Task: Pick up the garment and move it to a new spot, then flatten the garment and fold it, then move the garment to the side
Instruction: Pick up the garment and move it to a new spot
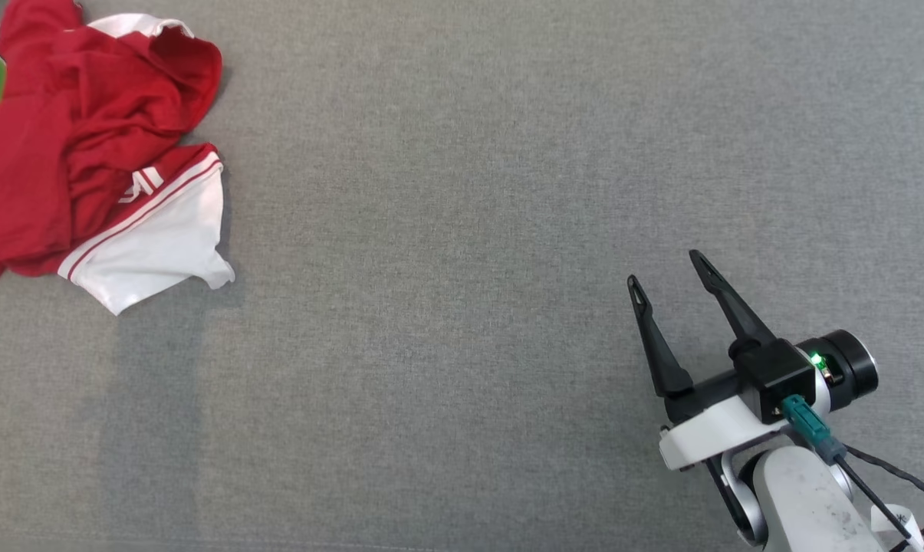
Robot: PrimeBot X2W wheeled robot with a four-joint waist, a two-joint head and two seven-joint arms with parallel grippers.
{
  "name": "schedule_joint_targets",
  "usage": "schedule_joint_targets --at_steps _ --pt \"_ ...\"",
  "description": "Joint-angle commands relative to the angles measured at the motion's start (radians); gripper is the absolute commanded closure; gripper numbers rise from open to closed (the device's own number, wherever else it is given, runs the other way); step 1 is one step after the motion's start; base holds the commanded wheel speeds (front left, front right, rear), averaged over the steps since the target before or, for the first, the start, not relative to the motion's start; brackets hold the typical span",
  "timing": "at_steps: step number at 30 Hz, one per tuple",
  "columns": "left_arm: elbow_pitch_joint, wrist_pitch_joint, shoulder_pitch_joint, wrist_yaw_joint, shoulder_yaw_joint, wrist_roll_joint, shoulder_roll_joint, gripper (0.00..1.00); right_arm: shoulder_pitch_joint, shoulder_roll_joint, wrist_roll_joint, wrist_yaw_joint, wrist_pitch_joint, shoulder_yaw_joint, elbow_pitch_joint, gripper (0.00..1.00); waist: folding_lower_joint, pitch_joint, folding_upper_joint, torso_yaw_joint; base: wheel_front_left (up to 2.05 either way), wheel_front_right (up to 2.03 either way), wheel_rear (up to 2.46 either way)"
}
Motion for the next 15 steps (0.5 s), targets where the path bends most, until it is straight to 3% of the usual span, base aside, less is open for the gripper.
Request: schedule_joint_targets --at_steps 1,3,4,5,6,15 --pt "-0.021 -0.004 0.041 0.016 0.002 -0.009 0.012 1.0 0.022 0.002 0.003 -0.001 0.001 -0.008 -0.003 0.0 0.0 -0.073 0.0 -0.015 0.0 0.0 0.0" --pt "-0.06 -0.014 0.095 0.04 0.001 -0.013 0.014 1.0 0.04 0.006 0.002 -0.001 0.001 -0.022 -0.007 0.0 0.0 -0.095 0.0 -0.016 0.0 0.0 0.0" --pt "-0.08 -0.021 0.12 0.053 0.002 -0.016 0.016 0.7 0.049 0.008 0.001 -0.001 0.001 -0.025 -0.008 0.0 0.0 -0.105 0.0 -0.018 0.0 0.0 0.0" --pt "-0.103 -0.031 0.155 0.067 0.002 -0.022 0.017 0.19 0.057 0.011 0.0 -0.001 0.001 -0.031 -0.012 0.0 0.0 -0.118 0.0 -0.02 0.0 0.0 0.0" --pt "-0.123 -0.034 0.185 0.074 -0.002 -0.028 0.016 0.0 0.065 0.013 0.0 -0.001 0.001 -0.037 -0.014 0.0 0.0 -0.128 0.0 -0.021 0.0 0.0 0.0" --pt "-0.336 -0.128 0.489 0.186 -0.032 -0.034 -0.04 0.0 0.129 0.024 -0.007 -0.001 0.001 -0.083 -0.054 0.0 0.0 -0.206 0.0 -0.05 0.0 0.0 0.0"
